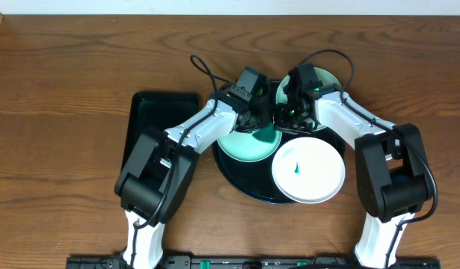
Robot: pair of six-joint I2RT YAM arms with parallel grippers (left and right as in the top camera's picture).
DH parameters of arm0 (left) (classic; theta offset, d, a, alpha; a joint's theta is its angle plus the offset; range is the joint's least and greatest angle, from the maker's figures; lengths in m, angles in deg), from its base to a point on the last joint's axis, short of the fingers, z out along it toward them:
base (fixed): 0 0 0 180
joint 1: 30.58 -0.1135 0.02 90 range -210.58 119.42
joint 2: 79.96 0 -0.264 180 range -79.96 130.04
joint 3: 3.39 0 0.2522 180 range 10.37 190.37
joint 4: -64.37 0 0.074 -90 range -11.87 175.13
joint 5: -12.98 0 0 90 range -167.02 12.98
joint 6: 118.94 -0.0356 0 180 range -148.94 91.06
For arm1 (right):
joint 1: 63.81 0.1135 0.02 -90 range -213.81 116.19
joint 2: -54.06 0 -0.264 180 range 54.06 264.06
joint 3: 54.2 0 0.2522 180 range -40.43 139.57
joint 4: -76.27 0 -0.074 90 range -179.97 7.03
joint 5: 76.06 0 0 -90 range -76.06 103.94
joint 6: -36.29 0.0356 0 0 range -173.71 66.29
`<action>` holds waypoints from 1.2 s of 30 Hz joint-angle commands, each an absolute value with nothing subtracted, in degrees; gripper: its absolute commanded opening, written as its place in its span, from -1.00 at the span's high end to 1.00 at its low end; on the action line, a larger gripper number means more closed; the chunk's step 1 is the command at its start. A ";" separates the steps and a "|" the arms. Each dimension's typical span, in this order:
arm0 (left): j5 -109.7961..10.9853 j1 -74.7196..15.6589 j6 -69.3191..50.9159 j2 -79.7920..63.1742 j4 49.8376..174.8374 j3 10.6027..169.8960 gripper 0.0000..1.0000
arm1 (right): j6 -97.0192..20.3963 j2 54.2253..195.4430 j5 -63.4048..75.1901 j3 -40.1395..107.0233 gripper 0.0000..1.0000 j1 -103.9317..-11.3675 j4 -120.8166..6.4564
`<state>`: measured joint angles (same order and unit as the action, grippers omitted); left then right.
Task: Clean dirty plates on tray and stack at the side
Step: 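Scrub the left pale green plate with the sponge in left gripper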
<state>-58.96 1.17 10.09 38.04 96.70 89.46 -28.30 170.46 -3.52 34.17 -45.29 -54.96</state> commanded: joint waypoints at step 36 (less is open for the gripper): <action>-90.80 -2.79 -0.62 31.61 102.47 86.62 0.86 | -28.06 175.86 -4.96 31.11 0.98 -43.02 -55.14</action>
